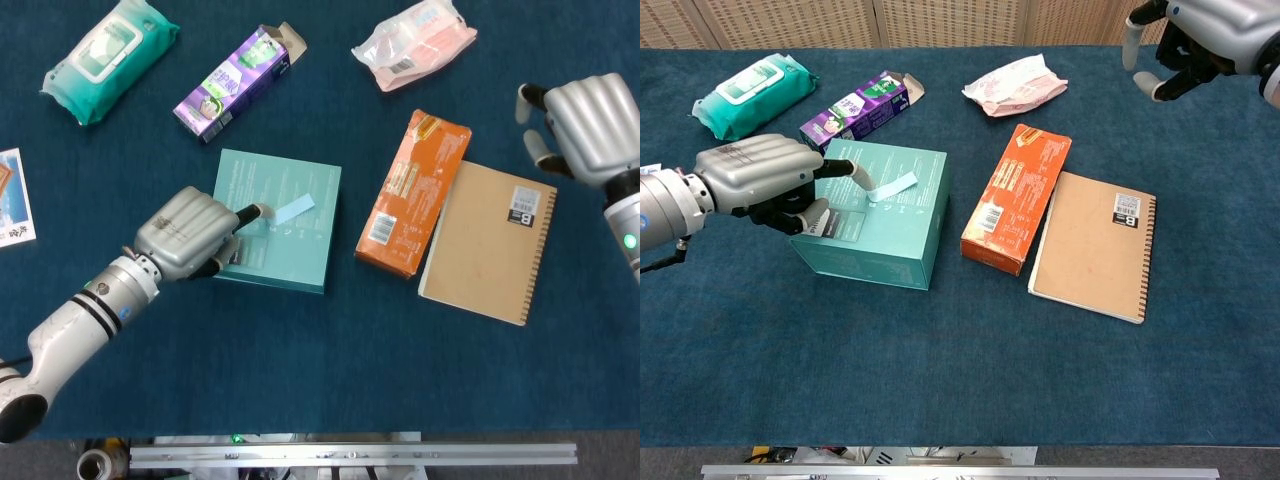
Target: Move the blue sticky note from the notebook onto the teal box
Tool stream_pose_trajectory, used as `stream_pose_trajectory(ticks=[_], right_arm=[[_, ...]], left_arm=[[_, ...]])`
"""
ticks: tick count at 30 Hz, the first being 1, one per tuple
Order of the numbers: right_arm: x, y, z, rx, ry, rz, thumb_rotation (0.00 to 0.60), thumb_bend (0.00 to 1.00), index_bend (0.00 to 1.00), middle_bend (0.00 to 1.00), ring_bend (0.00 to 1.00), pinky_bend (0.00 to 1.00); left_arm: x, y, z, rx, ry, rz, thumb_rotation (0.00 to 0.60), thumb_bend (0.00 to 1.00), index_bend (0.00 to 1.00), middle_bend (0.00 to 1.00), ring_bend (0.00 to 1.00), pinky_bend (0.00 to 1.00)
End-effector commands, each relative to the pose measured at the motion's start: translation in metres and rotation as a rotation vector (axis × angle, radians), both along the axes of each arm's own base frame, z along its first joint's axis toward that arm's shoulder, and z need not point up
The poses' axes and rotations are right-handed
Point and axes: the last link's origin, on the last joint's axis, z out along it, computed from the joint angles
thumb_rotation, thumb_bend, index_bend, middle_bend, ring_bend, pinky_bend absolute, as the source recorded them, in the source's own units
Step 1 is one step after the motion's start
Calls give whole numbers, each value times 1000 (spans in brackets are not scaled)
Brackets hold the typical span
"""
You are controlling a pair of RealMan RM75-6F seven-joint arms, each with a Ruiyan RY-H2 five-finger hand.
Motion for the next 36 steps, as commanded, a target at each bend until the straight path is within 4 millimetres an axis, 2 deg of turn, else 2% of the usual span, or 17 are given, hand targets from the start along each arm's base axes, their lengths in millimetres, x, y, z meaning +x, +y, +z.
stream_pose_trajectory(ticks=[1, 36], right_arm=[[0, 0, 0, 1, -2, 0, 600, 372, 498, 1000, 1000, 1000], [1, 3, 5, -9, -12, 0, 600, 372, 499, 1000, 1000, 1000]], left_arm=[[-2, -1, 0, -2, 2, 6, 600, 710, 200, 1000, 1000, 988], [-10, -9, -2, -7, 7, 18, 600, 710, 204, 1000, 1000, 988]])
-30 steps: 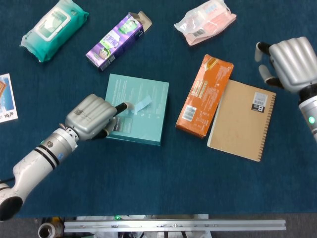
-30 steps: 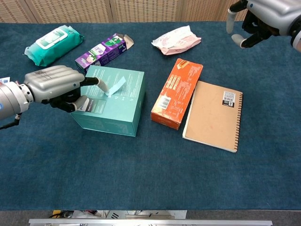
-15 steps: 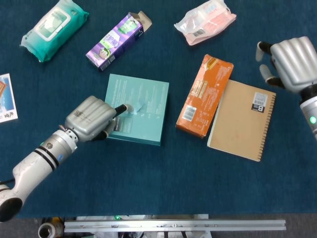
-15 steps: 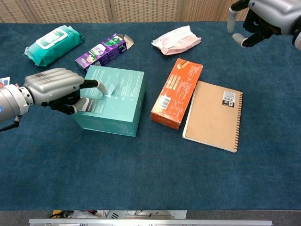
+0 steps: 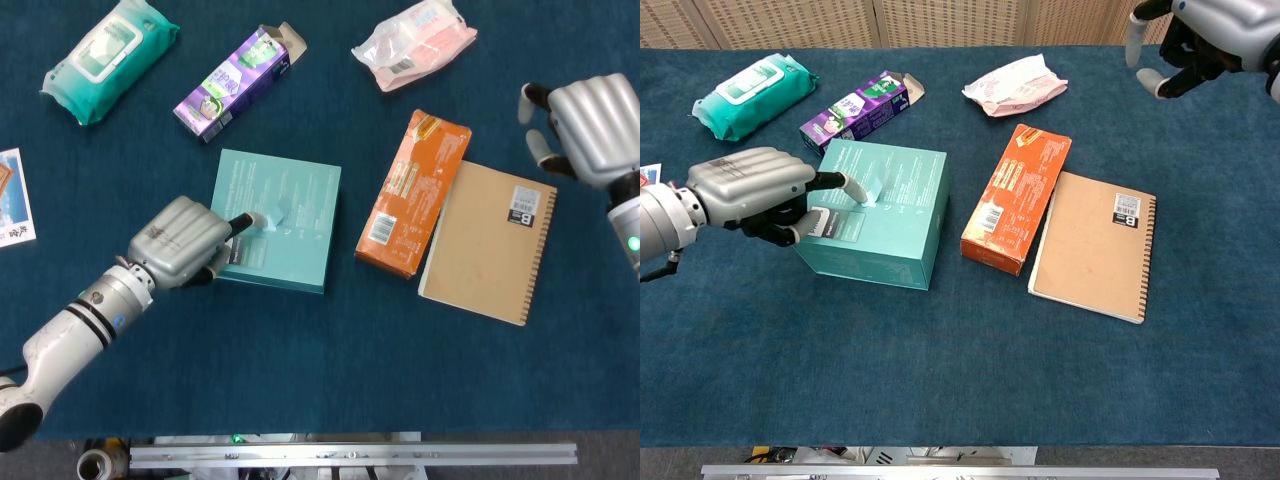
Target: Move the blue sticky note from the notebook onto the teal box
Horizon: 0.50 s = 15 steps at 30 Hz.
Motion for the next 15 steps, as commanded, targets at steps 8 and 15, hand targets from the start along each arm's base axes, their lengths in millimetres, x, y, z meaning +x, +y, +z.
stream_pose_trajectory(ticks=[8, 15], right_arm=[[-1, 1, 0, 0, 0, -4, 600, 372, 499, 1000, 1000, 1000], [-2, 1, 2, -4, -1, -5, 600, 372, 499, 1000, 1000, 1000]], left_arm=[[2, -5, 0, -1, -3, -16, 600, 709, 204, 1000, 1000, 989], [2, -5, -1, -2, -1, -12, 600, 709, 204, 1000, 1000, 988]])
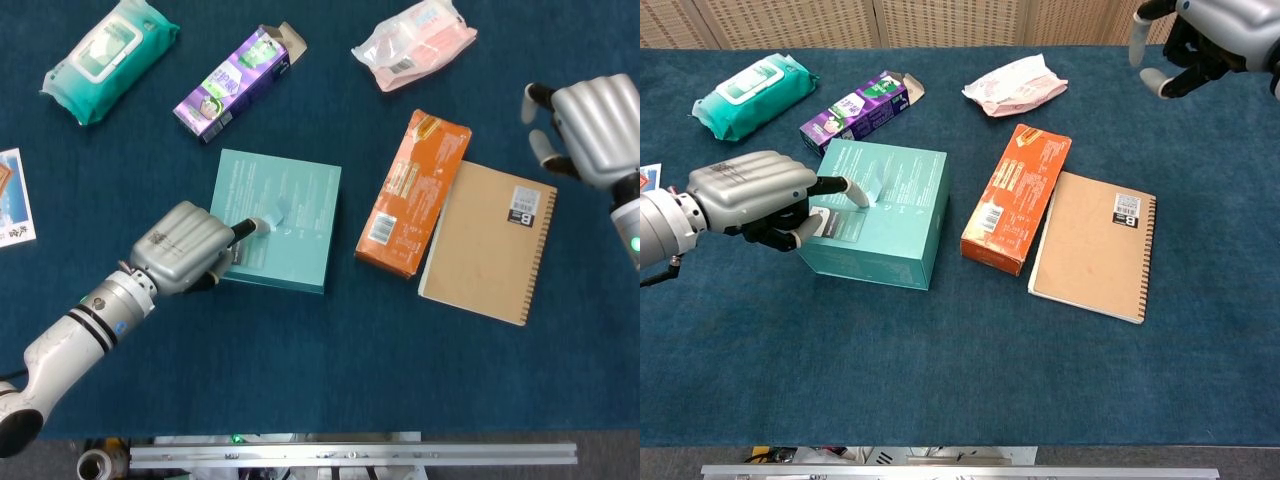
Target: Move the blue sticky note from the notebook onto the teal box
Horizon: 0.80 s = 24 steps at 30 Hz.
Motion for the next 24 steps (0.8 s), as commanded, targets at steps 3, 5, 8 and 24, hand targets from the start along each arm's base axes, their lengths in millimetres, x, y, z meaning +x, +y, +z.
stream_pose_trajectory(ticks=[3, 5, 8, 24], right_arm=[[-1, 0, 1, -1, -2, -2, 600, 372, 499, 1000, 1000, 1000], [-2, 0, 1, -1, -2, -4, 600, 372, 498, 1000, 1000, 1000], [-3, 0, 0, 2, -2, -7, 600, 372, 499, 1000, 1000, 1000], [-2, -1, 0, -2, -5, -6, 600, 372, 499, 1000, 1000, 1000]], left_arm=[[-1, 2, 0, 2, 1, 8, 600, 709, 204, 1000, 1000, 988], [-2, 2, 0, 4, 3, 10, 600, 710, 204, 1000, 1000, 988], [-2, 3, 2, 11, 0, 14, 600, 709, 204, 1000, 1000, 988], [-3, 3, 4, 11, 5, 16, 600, 709, 204, 1000, 1000, 988]])
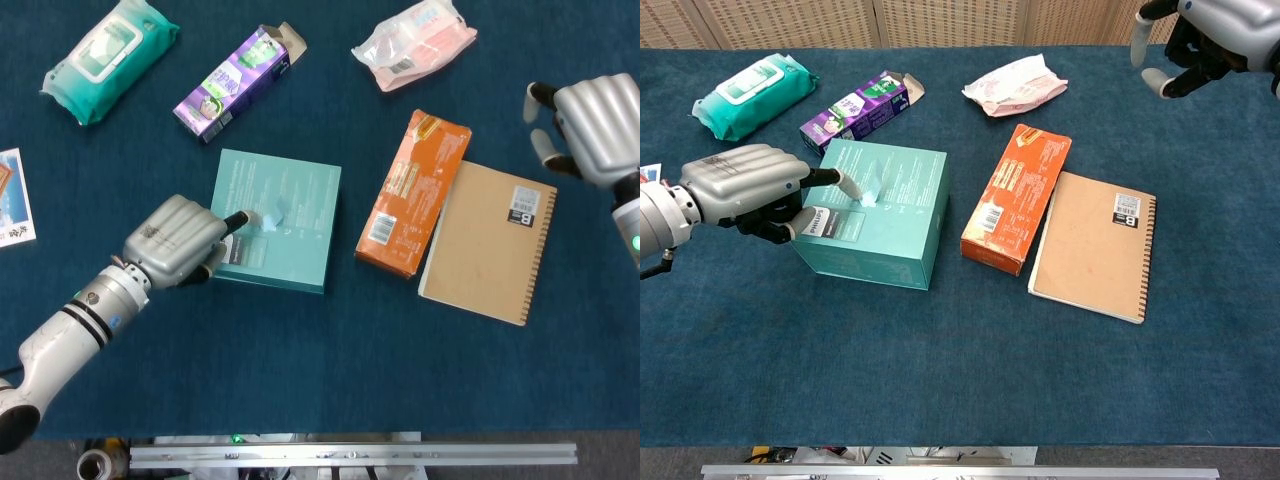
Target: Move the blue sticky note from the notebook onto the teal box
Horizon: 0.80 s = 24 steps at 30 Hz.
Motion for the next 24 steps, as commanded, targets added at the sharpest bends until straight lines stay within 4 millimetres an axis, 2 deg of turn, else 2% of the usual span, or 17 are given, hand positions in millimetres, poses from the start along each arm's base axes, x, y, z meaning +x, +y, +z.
stream_pose_trajectory(ticks=[1, 11, 24], right_arm=[[0, 0, 0, 0, 0, 0, 600, 372, 499, 1000, 1000, 1000], [-2, 0, 2, -6, -2, -5, 600, 372, 499, 1000, 1000, 1000], [-6, 1, 3, -9, -5, -10, 600, 372, 499, 1000, 1000, 1000]], left_arm=[[1, -1, 0, -2, -1, -6, 600, 709, 204, 1000, 1000, 988], [10, 2, -4, -5, -19, -17, 600, 709, 204, 1000, 1000, 988], [6, 2, -8, -10, -8, -3, 600, 709, 204, 1000, 1000, 988]])
